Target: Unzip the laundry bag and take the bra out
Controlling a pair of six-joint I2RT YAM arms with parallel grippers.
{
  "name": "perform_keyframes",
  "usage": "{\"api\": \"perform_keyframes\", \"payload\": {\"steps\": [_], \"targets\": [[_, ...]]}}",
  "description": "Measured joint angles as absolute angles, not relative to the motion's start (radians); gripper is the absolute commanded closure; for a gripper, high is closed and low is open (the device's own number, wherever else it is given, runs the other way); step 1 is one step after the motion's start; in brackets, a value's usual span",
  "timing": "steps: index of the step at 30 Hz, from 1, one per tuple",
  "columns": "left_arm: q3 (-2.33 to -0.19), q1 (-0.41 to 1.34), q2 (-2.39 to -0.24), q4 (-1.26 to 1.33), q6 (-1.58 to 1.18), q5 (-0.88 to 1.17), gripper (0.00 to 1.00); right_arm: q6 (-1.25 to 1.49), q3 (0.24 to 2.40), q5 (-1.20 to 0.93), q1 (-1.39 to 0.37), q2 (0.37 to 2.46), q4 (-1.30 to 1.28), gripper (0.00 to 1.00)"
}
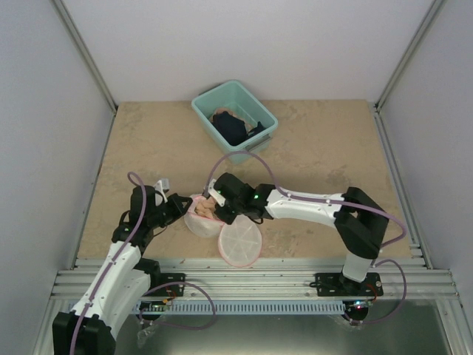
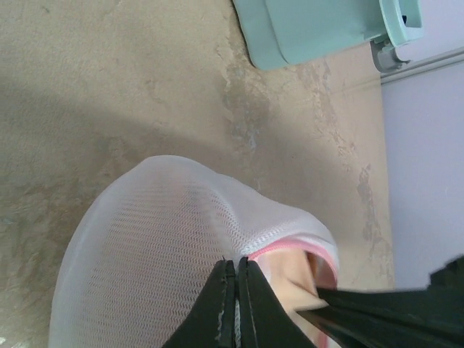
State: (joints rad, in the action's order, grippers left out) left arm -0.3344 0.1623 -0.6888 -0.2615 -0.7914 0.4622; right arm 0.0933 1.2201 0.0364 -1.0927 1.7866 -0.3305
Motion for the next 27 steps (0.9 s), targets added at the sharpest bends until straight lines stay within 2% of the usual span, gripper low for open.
{"api": "perform_keyframes", "payload": {"steps": [8,16,17,20,21,22,24,27], "targets": [[-0.320,0.156,-0.684,-0.258,-0.808,0.453,1.00,-0.005,1.047,-0.202,-1.015,1.539,-0.263,1.00],[-0.318,0.154,-0.678,-0.246,-0.809,0.461,1.00,0.060,0.882,-0.524,-0.881,1.348,-0.009,1.00],[-0.316,0.154,-0.674,-0.239,-0.809,0.467,0.97,0.074,0.876,-0.550,-0.876,1.346,0.023,1.00],[-0.305,0.152,-0.661,-0.218,-0.810,0.485,0.35,0.121,0.871,-0.597,-0.859,1.357,0.093,1.00],[-0.302,0.149,-0.655,-0.209,-0.810,0.494,0.24,0.137,0.871,-0.607,-0.852,1.366,0.113,0.99],[-0.301,0.145,-0.648,-0.202,-0.810,0.500,0.18,0.154,0.875,-0.616,-0.846,1.377,0.125,0.99],[-0.301,0.134,-0.626,-0.173,-0.809,0.511,0.11,0.182,0.884,-0.630,-0.831,1.405,0.144,0.99],[-0.311,0.110,-0.581,-0.137,-0.790,0.508,0.08,0.216,0.890,-0.650,-0.814,1.428,0.157,1.00]]}}
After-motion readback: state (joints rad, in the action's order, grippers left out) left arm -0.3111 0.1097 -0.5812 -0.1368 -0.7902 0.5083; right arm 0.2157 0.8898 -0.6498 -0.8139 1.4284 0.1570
